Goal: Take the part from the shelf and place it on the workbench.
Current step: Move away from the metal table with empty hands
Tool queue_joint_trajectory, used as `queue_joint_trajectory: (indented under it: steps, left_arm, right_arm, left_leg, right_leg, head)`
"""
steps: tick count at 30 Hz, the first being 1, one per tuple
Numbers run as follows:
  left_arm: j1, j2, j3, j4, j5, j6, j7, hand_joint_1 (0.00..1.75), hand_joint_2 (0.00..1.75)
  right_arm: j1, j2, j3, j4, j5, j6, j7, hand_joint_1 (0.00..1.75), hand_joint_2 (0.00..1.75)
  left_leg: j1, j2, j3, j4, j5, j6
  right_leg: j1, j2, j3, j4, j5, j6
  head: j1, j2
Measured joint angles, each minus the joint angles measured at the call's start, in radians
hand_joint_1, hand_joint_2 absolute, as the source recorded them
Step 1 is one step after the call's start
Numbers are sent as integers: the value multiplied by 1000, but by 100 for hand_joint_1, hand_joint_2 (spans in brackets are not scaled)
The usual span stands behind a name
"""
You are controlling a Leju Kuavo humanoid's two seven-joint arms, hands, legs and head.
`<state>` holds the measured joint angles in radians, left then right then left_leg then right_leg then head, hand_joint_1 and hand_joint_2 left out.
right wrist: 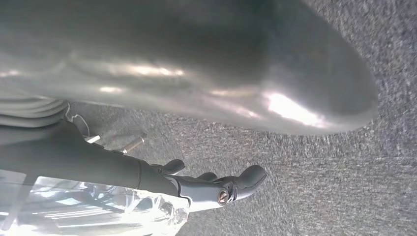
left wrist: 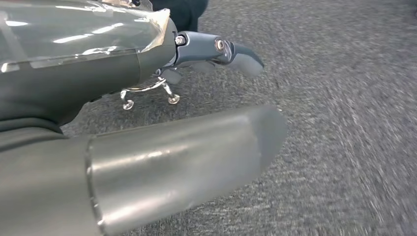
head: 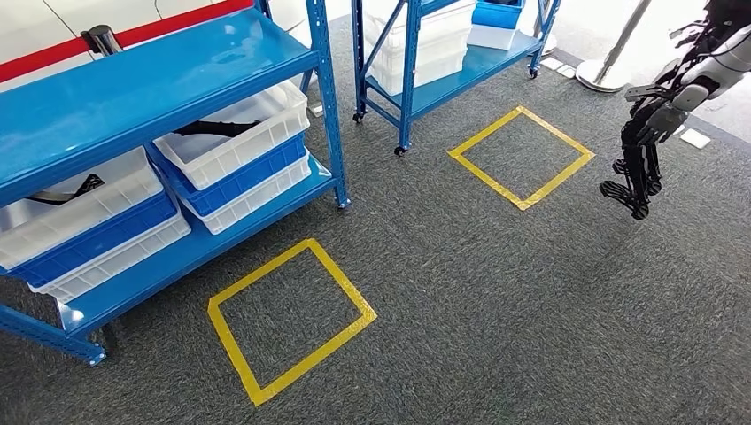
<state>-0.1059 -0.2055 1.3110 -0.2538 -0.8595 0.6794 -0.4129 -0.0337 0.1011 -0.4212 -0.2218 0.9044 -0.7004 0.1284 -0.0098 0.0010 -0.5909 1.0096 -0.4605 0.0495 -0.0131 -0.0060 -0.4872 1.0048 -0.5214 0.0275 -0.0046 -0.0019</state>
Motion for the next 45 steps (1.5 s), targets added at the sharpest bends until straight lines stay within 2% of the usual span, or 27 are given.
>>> queue_joint_trajectory:
  steps: [3,5,7,8,9,11,12,13,15,18,20,22,23,24,25,27,29,31,33,34,36,38,39,40,42,43,45]
  left_arm:
    - [0,-1,5,2,0,0,0,0,0]
    - [-2,-1,6,3,-2,0,1,0,0]
    - [-3,-1,8,4,-7,0,3,0,0]
    - [-3,-1,9,5,-10,0,4,0,0]
    - [-3,-1,10,6,-11,0,5,0,0]
    - [-3,-2,12,8,-15,0,6,0,0]
    - [-4,-2,12,9,-16,0,7,0,0]
    - [-5,-1,13,9,-17,0,8,0,0]
    - [-7,0,15,10,-18,0,9,0,0]
    - [-9,0,21,10,-19,0,9,0,0]
    - [-13,0,23,10,-24,0,7,0,0]
    - [-15,0,24,11,-29,0,5,0,0]
    - [-14,1,24,11,-31,0,5,0,0]
    - [-14,1,24,11,-32,0,4,0,0]
    - [-14,1,25,11,-32,0,4,0,0]
    - [-15,3,26,11,-34,0,3,0,0]
    - [-18,6,26,12,-35,0,2,0,0]
    - [-19,8,26,12,-35,0,1,0,0]
    - [-18,8,27,13,-35,0,1,0,0]
    - [-18,8,27,13,-35,0,0,0,0]
    - [-20,7,27,13,-35,0,0,0,0]
    - [-20,6,27,15,-37,-1,0,0,0]
    - [-20,6,27,16,-38,-1,0,0,0]
    - [-20,6,27,18,-39,-1,1,0,0]
    - [-20,8,27,20,-40,-1,3,0,0]
    - [-20,10,27,21,-40,-1,4,0,0]
    - [-21,12,27,22,-40,-1,6,0,0]
  right_arm:
    - [-1,0,-10,-1,4,0,0,0,0]
    - [-5,-1,-16,-1,11,0,0,0,0]
    - [-5,-2,-26,-1,17,0,3,0,0]
    - [-4,-3,-31,-1,19,0,5,0,0]
    - [-2,-3,-36,-1,22,0,7,0,0]
    - [0,-4,-46,-1,28,0,9,0,0]
    - [1,-4,-50,-1,33,0,8,0,0]
    - [0,-4,-55,-1,38,0,8,0,0]
    - [0,-2,-60,-1,47,0,8,0,0]
    - [-1,0,-68,-2,61,0,10,0,0]
    - [-4,0,-76,-2,67,0,15,0,0]
    - [-5,1,-85,-2,70,0,21,0,0]
    - [-5,1,-89,-2,71,0,23,0,0]
    - [-5,1,-92,-2,71,0,25,0,0]
    - [-5,1,-95,-3,71,0,25,0,0]
    - [-5,4,-100,-3,71,0,26,0,0]
    - [-7,8,-103,-4,72,0,26,0,0]
    - [-9,11,-105,-4,72,0,26,0,0]
    - [-10,13,-107,-6,72,-1,27,0,0]
    - [-10,13,-107,-7,72,-1,27,0,0]
    - [-11,12,-109,-7,72,-2,27,0,0]
    - [-9,9,-113,-8,73,-2,27,0,0]
    - [-6,8,-117,-8,74,-2,26,0,0]
    - [-4,8,-123,-8,76,-2,25,0,0]
    - [-3,9,-133,-9,84,-1,21,0,0]
    - [-4,10,-136,-10,89,-1,19,0,0]
    - [-7,11,-143,-11,97,-1,16,0,0]
  left_leg:
    - [3,-5,36,-23,2,16]
    - [2,-6,51,-28,1,20]
    - [1,-9,54,-27,-5,20]
    - [0,-11,58,-27,-9,19]
    - [1,-14,63,-26,-13,17]
    - [2,-17,76,-25,-25,8]
    - [1,-18,82,-22,-31,2]
    - [-1,-18,83,-20,-37,-3]
    - [-4,-17,85,-14,-43,-12]
    - [1,-14,77,16,-64,-27]
    - [7,-10,28,112,-113,-41]
    - [11,-7,-50,240,-166,-49]
    - [13,-6,-77,273,-170,-50]
    - [13,-5,-88,272,-153,-47]
    - [12,-4,-77,227,-115,-42]
    - [5,-1,-24,89,-32,-20]
    - [-5,2,5,16,-13,1]
    - [-10,-1,8,4,-16,15]
    - [-4,-3,28,-21,7,21]
    - [0,-2,38,-34,15,22]
    - [2,-2,48,-44,19,23]
    - [0,-4,48,-40,15,21]
    - [0,-6,48,-36,10,18]
    - [1,-8,49,-30,5,14]
    - [3,-11,49,-13,-10,2]
    - [3,-11,48,-4,-19,-5]
    - [1,-11,48,5,-31,-17]
  right_leg:
    - [3,0,3,38,-20,9]
    - [1,2,-48,135,-68,3]
    - [0,3,-122,242,-105,1]
    - [0,3,-142,258,-103,6]
    - [-1,3,-143,234,-81,15]
    - [-4,3,-105,108,-3,39]
    - [-4,3,-89,52,22,39]
    - [-2,1,-79,19,38,31]
    - [1,0,-78,9,39,3]
    - [-6,2,-64,7,45,-17]
    - [-7,2,-59,6,43,-23]
    - [-4,2,-57,6,39,-28]
    - [-3,2,-55,6,37,-30]
    - [-1,2,-52,6,34,-32]
    - [2,3,-47,6,32,-33]
    - [6,4,-37,4,27,-32]
    - [7,5,-34,2,22,-28]
    - [8,4,-32,-3,20,-20]
    - [13,3,-33,9,11,-15]
    - [15,3,-44,36,-4,-15]
    - [11,5,-103,147,-51,-20]
    - [4,5,-163,245,-77,-13]
    - [0,5,-171,246,-66,-3]
    - [-4,5,-159,209,-41,10]
    - [-12,5,-109,86,20,31]
    - [-12,6,-89,45,37,31]
    - [-8,9,-80,29,41,16]
  head:
    - [0,0]
    - [2,0]
    - [4,0]
    - [4,0]
    - [4,0]
    - [4,0]
    - [4,0]
    - [4,0]
    - [3,0]
    - [0,0]
    - [0,0]
    - [-1,0]
    - [-1,0]
    - [-1,0]
    - [-1,0]
    - [0,0]
    - [0,0]
    - [-1,0]
    - [-1,0]
    - [0,0]
    - [1,0]
    - [2,0]
    - [2,0]
    - [2,0]
    - [2,0]
    - [1,0]
    - [1,0]
